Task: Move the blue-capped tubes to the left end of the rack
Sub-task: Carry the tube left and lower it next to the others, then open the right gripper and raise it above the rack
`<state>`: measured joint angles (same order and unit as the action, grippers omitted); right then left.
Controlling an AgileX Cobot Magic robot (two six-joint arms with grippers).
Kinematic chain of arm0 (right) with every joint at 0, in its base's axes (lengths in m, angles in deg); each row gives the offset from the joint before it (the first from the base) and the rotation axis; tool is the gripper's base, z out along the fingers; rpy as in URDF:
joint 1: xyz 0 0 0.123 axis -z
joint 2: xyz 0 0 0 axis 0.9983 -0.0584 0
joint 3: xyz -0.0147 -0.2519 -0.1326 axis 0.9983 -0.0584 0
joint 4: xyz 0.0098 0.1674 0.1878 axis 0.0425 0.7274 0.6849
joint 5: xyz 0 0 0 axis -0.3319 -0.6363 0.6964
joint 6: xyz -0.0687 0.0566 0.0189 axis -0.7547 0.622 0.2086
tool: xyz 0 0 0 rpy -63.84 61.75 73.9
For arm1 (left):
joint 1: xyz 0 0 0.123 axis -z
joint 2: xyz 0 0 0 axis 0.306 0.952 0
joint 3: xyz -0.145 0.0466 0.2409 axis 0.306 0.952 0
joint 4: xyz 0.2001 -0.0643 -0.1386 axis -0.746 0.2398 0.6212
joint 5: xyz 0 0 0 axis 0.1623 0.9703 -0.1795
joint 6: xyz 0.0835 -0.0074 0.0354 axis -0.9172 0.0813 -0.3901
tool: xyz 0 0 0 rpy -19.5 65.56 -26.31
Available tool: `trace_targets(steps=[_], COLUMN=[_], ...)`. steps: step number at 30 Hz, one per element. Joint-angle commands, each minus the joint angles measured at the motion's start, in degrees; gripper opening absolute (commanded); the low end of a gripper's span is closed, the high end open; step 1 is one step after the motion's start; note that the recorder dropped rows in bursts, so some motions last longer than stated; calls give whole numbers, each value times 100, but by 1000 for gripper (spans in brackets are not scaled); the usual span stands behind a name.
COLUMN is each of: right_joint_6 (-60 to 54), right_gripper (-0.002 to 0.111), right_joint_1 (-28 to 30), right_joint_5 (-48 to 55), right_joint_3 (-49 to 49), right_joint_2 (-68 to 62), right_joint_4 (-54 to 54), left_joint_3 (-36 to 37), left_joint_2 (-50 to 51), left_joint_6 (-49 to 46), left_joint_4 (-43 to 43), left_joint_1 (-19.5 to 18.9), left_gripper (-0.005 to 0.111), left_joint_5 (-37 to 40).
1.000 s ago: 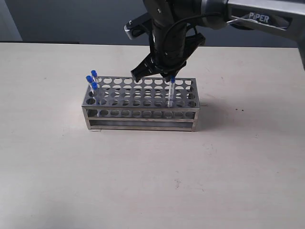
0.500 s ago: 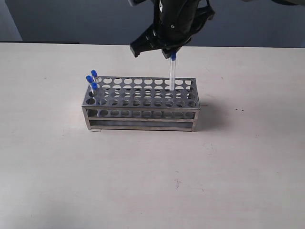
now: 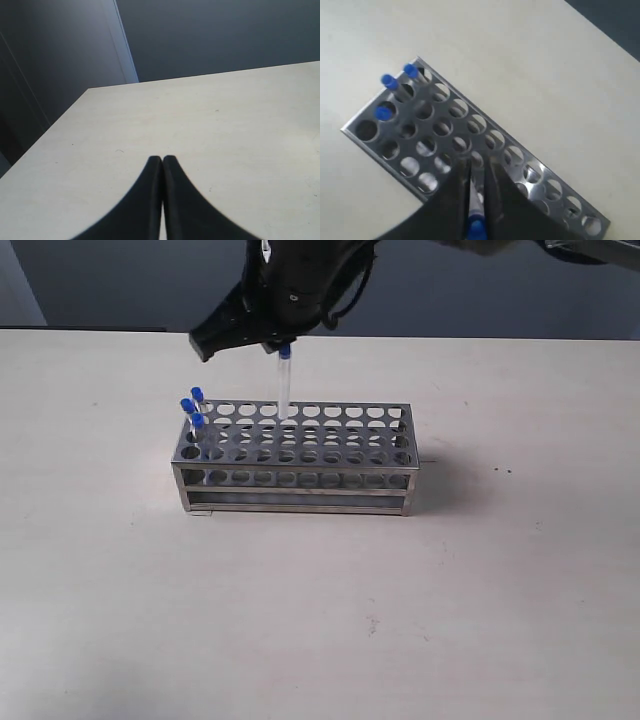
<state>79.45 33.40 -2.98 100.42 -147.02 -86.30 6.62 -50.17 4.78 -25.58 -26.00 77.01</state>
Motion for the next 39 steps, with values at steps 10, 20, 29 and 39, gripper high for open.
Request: trace_targets(steps=[10,20,29,39], right_joint_6=[-831,-1000,-1143,-1157], right_gripper=[-1,-1,-1,-1], right_joint_1=[-216,-216,-216,-216], right_joint_5=[-876,-1133,-1256,-1301], right_joint_3=[10,10,10,10], right_joint_2=[-239,-406,-428,-796], right_joint_4=[1226,1481,1702,1696], left_joint_3=[-11,-11,-11,-11], left_joint_2=[26,26,26,26], left_joint_6=[20,20,20,20], left_joint_4=[4,-1,-1,-1], left_joint_1=[-22,-22,-22,-22], left_gripper=[0,0,0,0], left_joint_5=[-78,-78,-78,-78])
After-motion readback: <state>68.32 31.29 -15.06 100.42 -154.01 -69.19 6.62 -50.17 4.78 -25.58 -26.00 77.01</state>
